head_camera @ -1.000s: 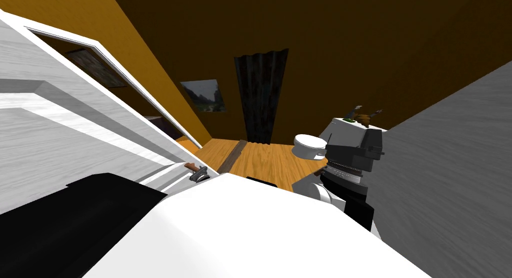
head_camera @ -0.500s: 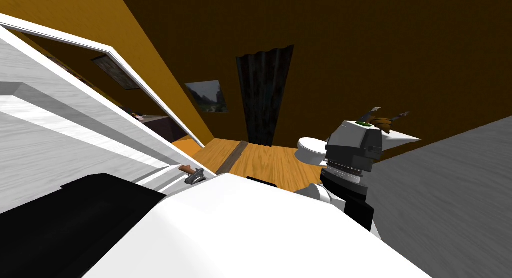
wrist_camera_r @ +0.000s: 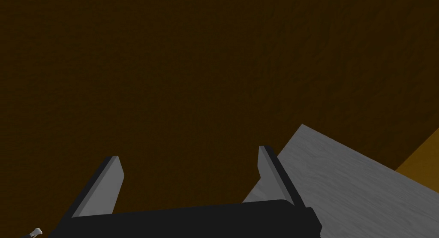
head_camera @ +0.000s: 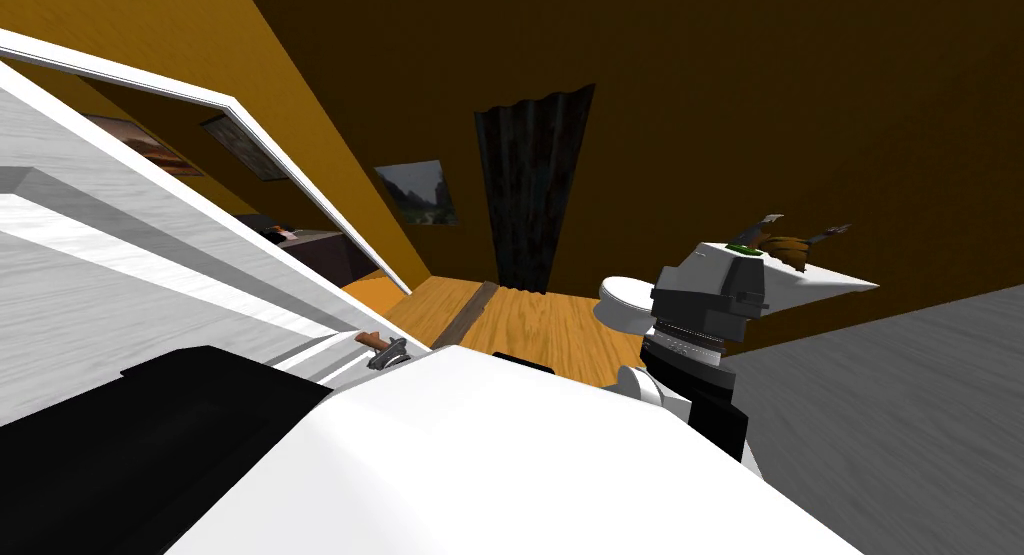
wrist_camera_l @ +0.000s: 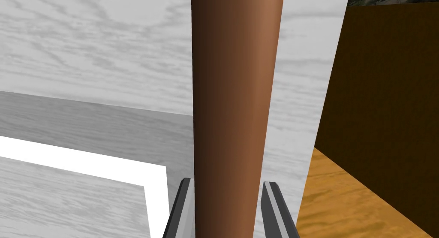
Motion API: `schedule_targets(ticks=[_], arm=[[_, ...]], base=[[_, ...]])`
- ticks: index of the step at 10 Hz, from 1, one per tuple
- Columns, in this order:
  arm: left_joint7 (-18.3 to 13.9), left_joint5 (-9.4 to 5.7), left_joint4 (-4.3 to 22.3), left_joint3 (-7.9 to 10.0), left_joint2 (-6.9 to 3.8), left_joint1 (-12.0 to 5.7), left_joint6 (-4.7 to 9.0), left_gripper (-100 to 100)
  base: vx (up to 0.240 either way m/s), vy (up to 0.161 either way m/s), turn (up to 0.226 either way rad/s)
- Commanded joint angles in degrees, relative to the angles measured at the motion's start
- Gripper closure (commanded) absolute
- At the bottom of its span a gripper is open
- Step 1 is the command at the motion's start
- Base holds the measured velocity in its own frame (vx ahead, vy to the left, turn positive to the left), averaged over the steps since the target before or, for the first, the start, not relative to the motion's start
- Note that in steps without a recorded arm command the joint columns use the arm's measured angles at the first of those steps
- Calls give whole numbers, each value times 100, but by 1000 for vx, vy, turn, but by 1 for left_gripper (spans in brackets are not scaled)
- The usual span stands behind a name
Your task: Push the door open
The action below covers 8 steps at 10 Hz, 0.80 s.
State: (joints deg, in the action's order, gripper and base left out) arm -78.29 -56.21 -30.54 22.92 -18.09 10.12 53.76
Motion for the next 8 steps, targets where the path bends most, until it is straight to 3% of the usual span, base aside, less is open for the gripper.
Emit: schedule_targets(ticks=[1, 8], arm=[[15, 6, -211, 28, -146, -44, -34, 100], [-37, 56, -156, 81, -171, -61, -40, 100]], base=[[-22, 8, -45], [15, 13, 7]])
